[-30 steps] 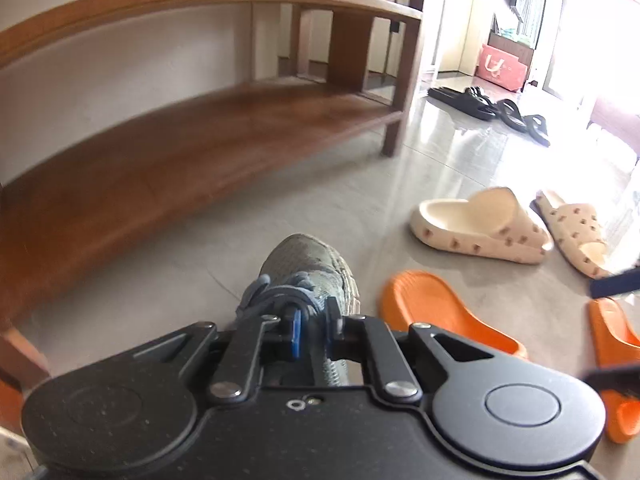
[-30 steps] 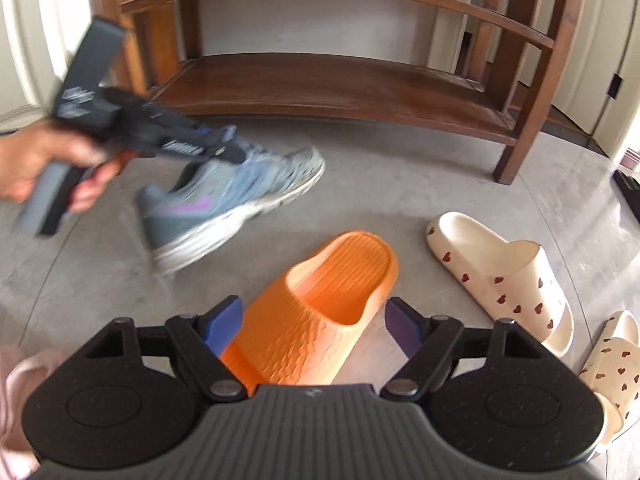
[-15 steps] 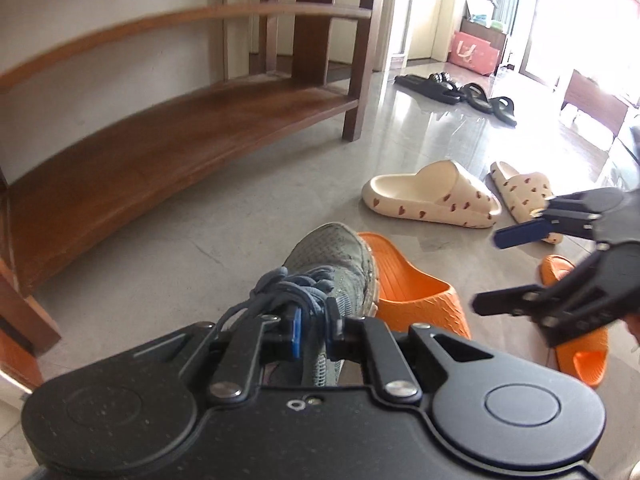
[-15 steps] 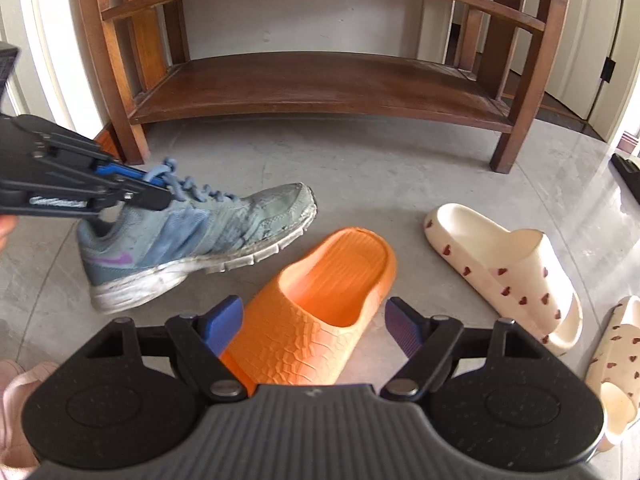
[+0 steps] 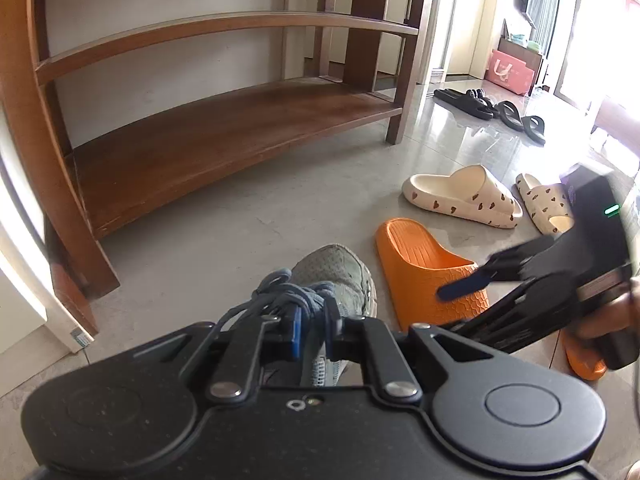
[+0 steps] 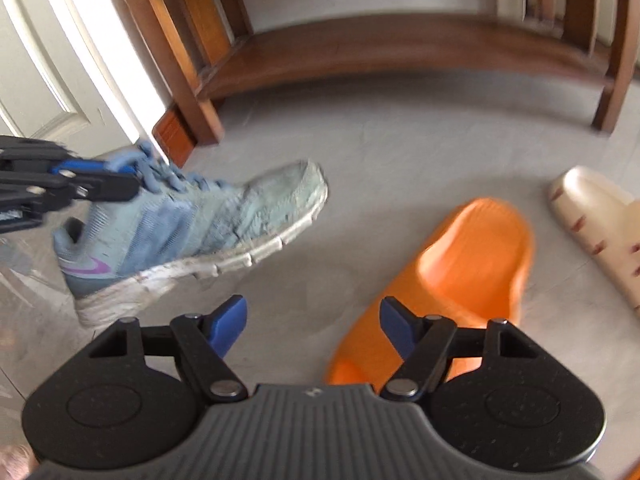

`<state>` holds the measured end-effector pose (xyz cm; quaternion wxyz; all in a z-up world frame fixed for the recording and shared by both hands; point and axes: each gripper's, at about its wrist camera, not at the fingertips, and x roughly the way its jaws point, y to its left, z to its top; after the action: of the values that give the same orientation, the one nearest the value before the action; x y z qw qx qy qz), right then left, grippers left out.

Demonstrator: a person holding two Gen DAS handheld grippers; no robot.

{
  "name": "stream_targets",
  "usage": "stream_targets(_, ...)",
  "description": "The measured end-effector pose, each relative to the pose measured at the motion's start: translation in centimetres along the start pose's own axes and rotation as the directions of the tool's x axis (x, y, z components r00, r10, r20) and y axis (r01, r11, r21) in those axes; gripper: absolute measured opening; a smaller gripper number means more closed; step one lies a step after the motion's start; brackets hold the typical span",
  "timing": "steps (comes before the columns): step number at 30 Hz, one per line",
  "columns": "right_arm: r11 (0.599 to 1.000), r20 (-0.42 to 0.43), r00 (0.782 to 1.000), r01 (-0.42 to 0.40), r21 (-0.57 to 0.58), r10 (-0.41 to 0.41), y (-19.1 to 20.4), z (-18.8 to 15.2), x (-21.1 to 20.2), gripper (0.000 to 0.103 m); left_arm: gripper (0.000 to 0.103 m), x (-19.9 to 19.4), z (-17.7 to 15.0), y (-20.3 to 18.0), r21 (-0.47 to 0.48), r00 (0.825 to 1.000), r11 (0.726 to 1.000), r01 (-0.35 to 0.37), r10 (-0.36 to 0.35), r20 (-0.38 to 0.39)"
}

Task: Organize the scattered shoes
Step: 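Carry the grey sneaker with the left gripper toward the first sneaker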

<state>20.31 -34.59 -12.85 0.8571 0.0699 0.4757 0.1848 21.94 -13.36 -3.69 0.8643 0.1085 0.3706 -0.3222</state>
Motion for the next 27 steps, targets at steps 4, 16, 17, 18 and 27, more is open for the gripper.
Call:
stream_targets(4, 0.997, -0.014, 1.0, 0.014, -0.081, -0.016, 0.3, 0.3, 1.5, 0.076, 0.008, -0.1, 0.2, -0.4, 0.025, 1.0, 1.0, 0.008, -0.008, 0.019)
stream_targets(16, 0.933, 0.007, 0.934, 0.357, 0.035, -0.357, -9.4, -2.0, -3.7, 0.077, 0.008, 1.2, 2.1, -6.0, 0.282, 0.985, 0.95, 0.133, -0.159, 0.071)
stream_targets(17, 0.933, 0.026, 0.935, 0.35, 0.085, -0.353, -10.1, -2.3, -4.8, 0.077, 0.008, 1.5, 2.3, -6.7, 0.319, 0.981, 0.936, 0.151, -0.182, 0.069)
stream_targets(18, 0.924, 0.049, 0.93, 0.355, 0.14, -0.365, -10.8, -2.9, -6.4, 0.077, 0.008, 1.8, 2.5, -7.5, 0.356, 0.977, 0.919, 0.169, -0.205, 0.066)
stream_targets(27, 0.843, 0.102, 0.875, 0.416, 0.34, -0.473, -11.6, -9.0, -14.4, 0.077, 0.008, 5.5, 1.8, -15.4, 0.565, 0.908, 0.737, 0.371, -0.414, -0.057)
